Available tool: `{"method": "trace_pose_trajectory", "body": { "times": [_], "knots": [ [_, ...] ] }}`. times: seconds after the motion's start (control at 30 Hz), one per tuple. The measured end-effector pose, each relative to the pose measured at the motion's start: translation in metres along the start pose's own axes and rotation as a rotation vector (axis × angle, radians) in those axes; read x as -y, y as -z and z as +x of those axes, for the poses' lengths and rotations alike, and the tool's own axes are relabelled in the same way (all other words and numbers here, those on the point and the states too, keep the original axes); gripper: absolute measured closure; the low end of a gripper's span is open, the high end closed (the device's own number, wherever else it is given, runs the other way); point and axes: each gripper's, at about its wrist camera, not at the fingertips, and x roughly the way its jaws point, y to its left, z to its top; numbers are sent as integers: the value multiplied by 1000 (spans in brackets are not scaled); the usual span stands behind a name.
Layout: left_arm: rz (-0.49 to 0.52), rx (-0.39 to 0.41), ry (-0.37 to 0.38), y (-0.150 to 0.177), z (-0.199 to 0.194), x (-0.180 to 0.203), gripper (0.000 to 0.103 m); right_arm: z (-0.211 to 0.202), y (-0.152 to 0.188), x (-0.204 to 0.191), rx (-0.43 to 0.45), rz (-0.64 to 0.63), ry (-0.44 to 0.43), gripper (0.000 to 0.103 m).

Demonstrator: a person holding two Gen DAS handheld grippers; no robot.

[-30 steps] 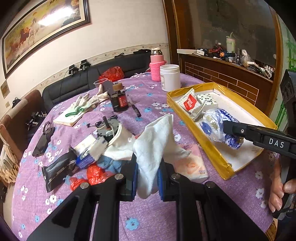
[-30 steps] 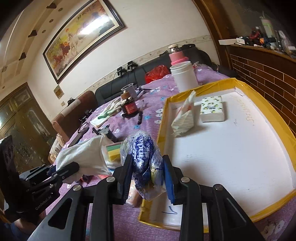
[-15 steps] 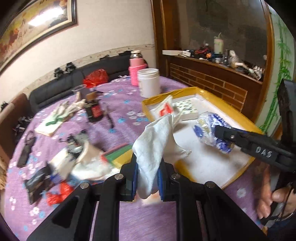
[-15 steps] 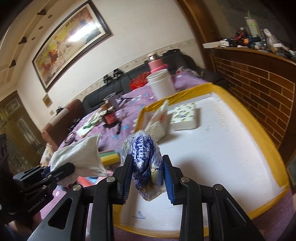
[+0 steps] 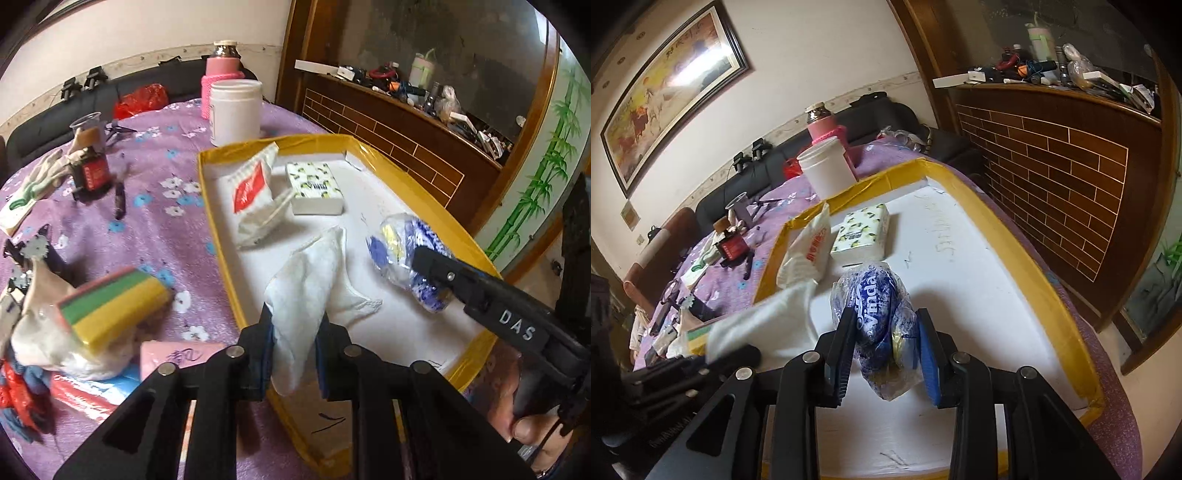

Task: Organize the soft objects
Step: 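Lower both items into the tray and open both tools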

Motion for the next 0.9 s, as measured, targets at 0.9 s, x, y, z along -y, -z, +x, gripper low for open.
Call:
{"method": "trace_pose_trajectory", "body": {
  "times": [0.9],
  "knots": [
    [-6, 54, 8, 27, -55, -18, 46, -17, 9, -41, 25, -45, -42, 56]
  ]
}}
